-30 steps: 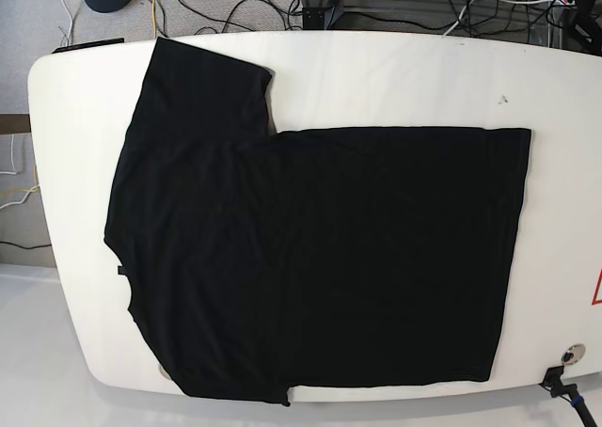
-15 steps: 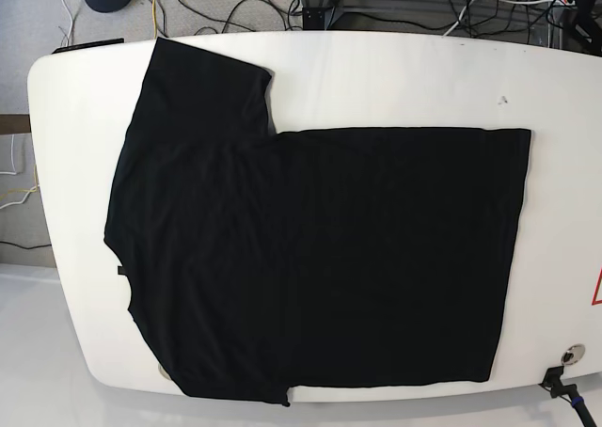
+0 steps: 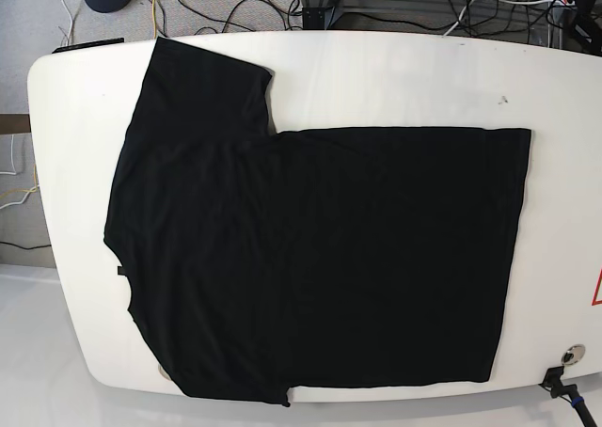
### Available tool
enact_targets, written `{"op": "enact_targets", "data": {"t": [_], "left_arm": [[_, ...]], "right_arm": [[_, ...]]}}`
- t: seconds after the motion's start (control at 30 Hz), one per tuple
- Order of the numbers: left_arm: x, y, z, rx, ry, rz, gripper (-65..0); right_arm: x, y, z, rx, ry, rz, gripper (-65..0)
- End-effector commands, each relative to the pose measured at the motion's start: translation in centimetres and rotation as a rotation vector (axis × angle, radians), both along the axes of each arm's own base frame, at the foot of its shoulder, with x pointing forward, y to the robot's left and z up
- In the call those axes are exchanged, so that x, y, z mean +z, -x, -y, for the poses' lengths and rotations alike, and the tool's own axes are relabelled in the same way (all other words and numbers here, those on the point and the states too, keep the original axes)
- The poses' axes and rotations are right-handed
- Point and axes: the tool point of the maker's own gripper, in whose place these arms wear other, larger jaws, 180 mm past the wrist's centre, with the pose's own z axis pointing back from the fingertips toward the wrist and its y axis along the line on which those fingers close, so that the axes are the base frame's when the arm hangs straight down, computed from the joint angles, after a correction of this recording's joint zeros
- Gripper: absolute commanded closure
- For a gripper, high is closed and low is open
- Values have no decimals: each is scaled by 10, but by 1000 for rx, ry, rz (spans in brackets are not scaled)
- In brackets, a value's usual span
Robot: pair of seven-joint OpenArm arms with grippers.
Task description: Fold the T-shirt properly
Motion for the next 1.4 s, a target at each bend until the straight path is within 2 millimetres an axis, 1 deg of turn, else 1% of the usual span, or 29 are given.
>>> {"op": "enact_targets", "data": {"t": [0.0, 0.1, 0.2, 0.27, 0.37, 0.47, 0.6, 0.7, 0.8, 0.87, 0.9, 0.93, 1.0, 1.07, 1.13, 1.23, 1.27, 1.33, 1.37], "left_arm": [[25, -13, 7, -25, -1, 38, -17], [44, -33, 16, -60, -14, 83, -29], [55, -48, 20, -85, -38, 95, -58], [63, -59, 22, -97, -54, 120, -80], [74, -78, 22, -121, -76, 177, -111], [79, -94, 22, -146, -95, 214, -151], [81, -115, 18, -216, -123, 266, -203], [78, -129, 10, -293, -163, 269, -235], [76, -141, 0, -380, -198, 253, -260], [75, -149, -5, -419, -212, 242, -255], [79, -145, 1, -387, -211, 267, -262], [79, -146, 0, -386, -216, 271, -267], [78, -149, -2, -385, -224, 275, -270], [79, -152, -5, -375, -232, 281, -273], [80, -158, -7, -370, -239, 297, -275], [79, -168, -12, -350, -247, 312, -274], [80, -171, -13, -345, -246, 320, -272], [77, -177, -19, -333, -256, 321, -271], [76, -180, -21, -323, -253, 327, -269]], "right_arm": [[25, -2, 10, 40, 55, 30, 0], [51, -29, 6, 71, 71, 116, 0], [75, -55, 6, 94, 89, 202, 0], [91, -72, 7, 108, 104, 258, 0], [112, -97, 18, 110, 140, 337, 0], [135, -123, 33, 79, 170, 422, 0], [154, -151, 52, 36, 197, 506, 0], [164, -168, 60, 11, 194, 557, 0], [173, -183, 61, -8, 141, 593, 0], [176, -189, 58, -9, 92, 606, 0], [179, -184, 64, 9, 168, 606, 0], [180, -182, 67, 20, 183, 599, 0], [176, -179, 74, 37, 199, 574, 0], [171, -176, 77, 40, 204, 549, -21], [165, -174, 79, 37, 208, 522, -72], [162, -172, 78, 38, 209, 505, -199], [160, -171, 80, 30, 211, 497, -238], [157, -169, 84, 15, 212, 491, -274], [153, -168, 84, 11, 204, 483, -273]]}}
